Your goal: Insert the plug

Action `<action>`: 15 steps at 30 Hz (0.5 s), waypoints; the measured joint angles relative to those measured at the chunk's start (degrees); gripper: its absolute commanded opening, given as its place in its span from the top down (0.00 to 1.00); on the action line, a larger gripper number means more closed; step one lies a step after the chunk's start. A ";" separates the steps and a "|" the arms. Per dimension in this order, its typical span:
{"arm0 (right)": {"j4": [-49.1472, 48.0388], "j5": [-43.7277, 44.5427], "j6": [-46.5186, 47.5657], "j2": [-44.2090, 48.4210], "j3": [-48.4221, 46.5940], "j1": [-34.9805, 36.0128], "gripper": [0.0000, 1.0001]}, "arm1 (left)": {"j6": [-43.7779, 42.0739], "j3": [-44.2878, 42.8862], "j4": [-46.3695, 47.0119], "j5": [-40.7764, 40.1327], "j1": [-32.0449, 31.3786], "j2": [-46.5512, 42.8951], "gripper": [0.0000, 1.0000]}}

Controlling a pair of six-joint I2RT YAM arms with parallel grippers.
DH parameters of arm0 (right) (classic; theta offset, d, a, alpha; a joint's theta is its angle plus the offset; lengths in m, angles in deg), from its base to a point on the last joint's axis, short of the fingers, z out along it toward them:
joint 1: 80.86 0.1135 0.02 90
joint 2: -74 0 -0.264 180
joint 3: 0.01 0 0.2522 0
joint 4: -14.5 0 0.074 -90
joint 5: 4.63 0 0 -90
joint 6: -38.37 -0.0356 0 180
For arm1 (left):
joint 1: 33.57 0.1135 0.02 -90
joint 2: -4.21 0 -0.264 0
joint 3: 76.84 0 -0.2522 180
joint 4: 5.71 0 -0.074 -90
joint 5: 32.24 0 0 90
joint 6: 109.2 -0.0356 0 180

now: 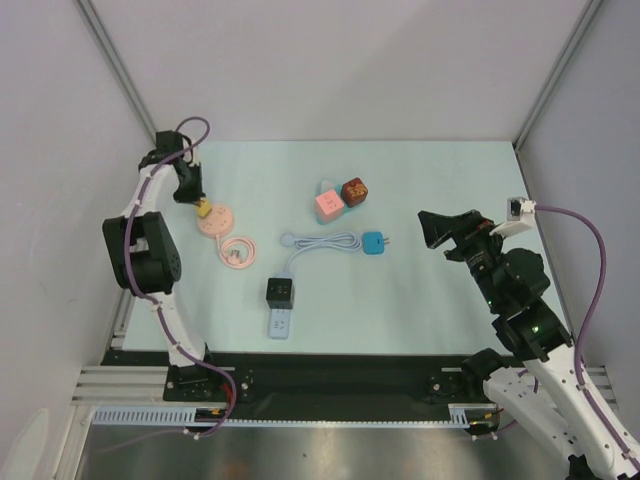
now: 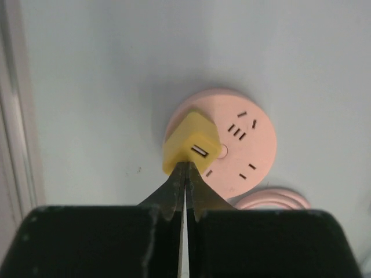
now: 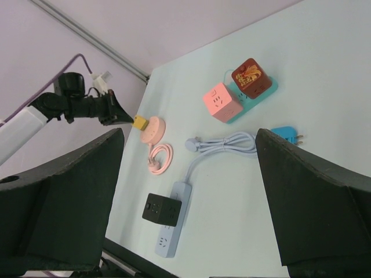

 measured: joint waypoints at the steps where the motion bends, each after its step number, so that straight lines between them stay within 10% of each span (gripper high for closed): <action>1: 0.00 -0.02 0.00 0.00 0.04 -0.02 0.00 | 0.17 1.29 0.07 -0.39 0.00 0.66 1.00; 11: 0.07 -0.20 0.00 1.18 0.04 -0.37 0.00 | 1.64 0.15 1.77 -2.69 -0.17 2.36 1.00; 15: 0.13 -0.50 -0.02 1.31 0.04 -0.42 0.00 | 2.19 -2.80 -2.23 -4.87 -0.31 2.34 0.85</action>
